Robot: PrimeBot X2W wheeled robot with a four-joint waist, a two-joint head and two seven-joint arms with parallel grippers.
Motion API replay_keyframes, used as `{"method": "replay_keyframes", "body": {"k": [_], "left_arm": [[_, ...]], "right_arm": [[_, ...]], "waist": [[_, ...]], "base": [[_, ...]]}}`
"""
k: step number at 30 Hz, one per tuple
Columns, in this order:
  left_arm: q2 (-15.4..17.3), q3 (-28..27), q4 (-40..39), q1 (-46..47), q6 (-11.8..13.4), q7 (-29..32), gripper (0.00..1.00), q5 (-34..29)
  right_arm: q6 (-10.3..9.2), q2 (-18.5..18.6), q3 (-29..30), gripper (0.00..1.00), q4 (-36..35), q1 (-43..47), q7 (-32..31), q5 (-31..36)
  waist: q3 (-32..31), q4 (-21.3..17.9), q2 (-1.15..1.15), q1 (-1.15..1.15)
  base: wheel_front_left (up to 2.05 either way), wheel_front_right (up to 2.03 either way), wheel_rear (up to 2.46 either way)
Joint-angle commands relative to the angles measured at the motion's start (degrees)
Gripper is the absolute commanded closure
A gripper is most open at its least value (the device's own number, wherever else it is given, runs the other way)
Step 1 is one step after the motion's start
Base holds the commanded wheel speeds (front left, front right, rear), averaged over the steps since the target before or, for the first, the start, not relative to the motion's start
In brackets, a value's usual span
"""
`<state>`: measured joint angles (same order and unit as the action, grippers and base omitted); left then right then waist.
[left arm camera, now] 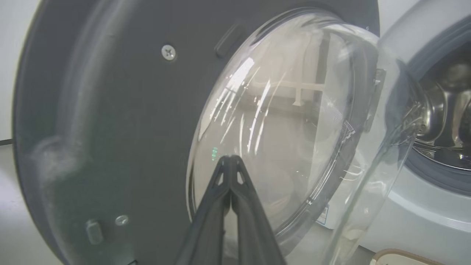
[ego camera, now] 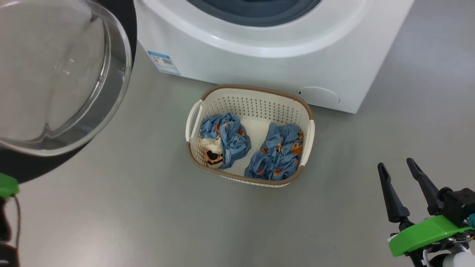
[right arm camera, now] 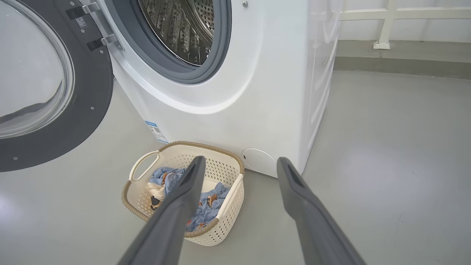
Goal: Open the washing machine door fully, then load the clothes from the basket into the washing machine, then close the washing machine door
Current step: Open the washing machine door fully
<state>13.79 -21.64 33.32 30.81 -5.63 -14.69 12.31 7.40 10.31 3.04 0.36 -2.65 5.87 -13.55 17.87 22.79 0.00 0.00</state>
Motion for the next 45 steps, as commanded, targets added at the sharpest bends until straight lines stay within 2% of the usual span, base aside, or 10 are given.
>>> {"method": "replay_keyframes", "body": {"k": [1, 14, 25, 32, 41, 42, 44, 45], "left_arm": [[2.4, -0.3, -2.5, -1.6, -0.6, -0.3, 1.00, -0.5], [-2.8, 8.8, -10.5, -12.1, -1.7, -0.3, 1.00, -0.9], [-6.7, 15.8, -16.5, -22.5, -1.8, 0.0, 1.00, -1.7], [-9.2, 18.0, -19.4, -28.1, -0.2, -0.1, 1.00, -0.7], [-10.4, 19.8, -24.2, -31.4, 0.9, -0.3, 1.00, 1.7], [-10.5, 20.2, -24.4, -31.6, 0.9, -0.3, 0.69, 1.7], [-10.6, 20.6, -24.8, -32.1, 1.1, -0.3, 0.00, 1.6], [-10.6, 20.8, -24.8, -32.3, 1.2, -0.3, 0.00, 1.8]], "right_arm": [[0.09, -0.4, -1.3, 0.00, -0.5, -0.4, 1.2, -0.5], [0.09, -4.1, -0.1, 0.00, 4.7, 0.9, 5.8, -1.9], [0.09, -5.3, -1.5, 0.00, 7.1, 1.6, 7.7, -2.7], [0.09, -5.5, -3.2, 0.00, 7.7, 1.7, 8.1, -2.6], [0.09, -5.6, -4.5, 0.00, 7.7, 1.8, 8.6, -2.9], [0.09, -5.6, -4.6, 0.00, 7.7, 1.8, 8.6, -2.9], [0.09, -5.7, -4.6, 0.00, 7.6, 1.8, 8.7, -3.1], [0.09, -5.8, -4.6, 0.00, 7.6, 1.8, 8.7, -3.1]], "waist": [[-2.9, -1.2, 0.00, 0.00], [-10.7, -6.4, 0.00, 0.00], [-16.1, -13.4, 0.00, 0.00], [-18.0, -18.2, 0.00, 0.00], [-18.4, -21.2, 0.00, 0.00], [-18.4, -21.4, 0.00, 0.00], [-18.5, -21.7, 0.00, 0.00], [-18.5, -21.7, 0.00, 0.00]], "base": [[0.00, 0.00, 0.00], [0.00, 0.00, 0.00], [0.00, 0.00, 0.00], [0.00, 0.00, 0.00], [0.00, 0.00, 0.00], [0.00, 0.00, 0.00], [0.00, 0.00, 0.00], [0.00, 0.00, 0.00]]}}
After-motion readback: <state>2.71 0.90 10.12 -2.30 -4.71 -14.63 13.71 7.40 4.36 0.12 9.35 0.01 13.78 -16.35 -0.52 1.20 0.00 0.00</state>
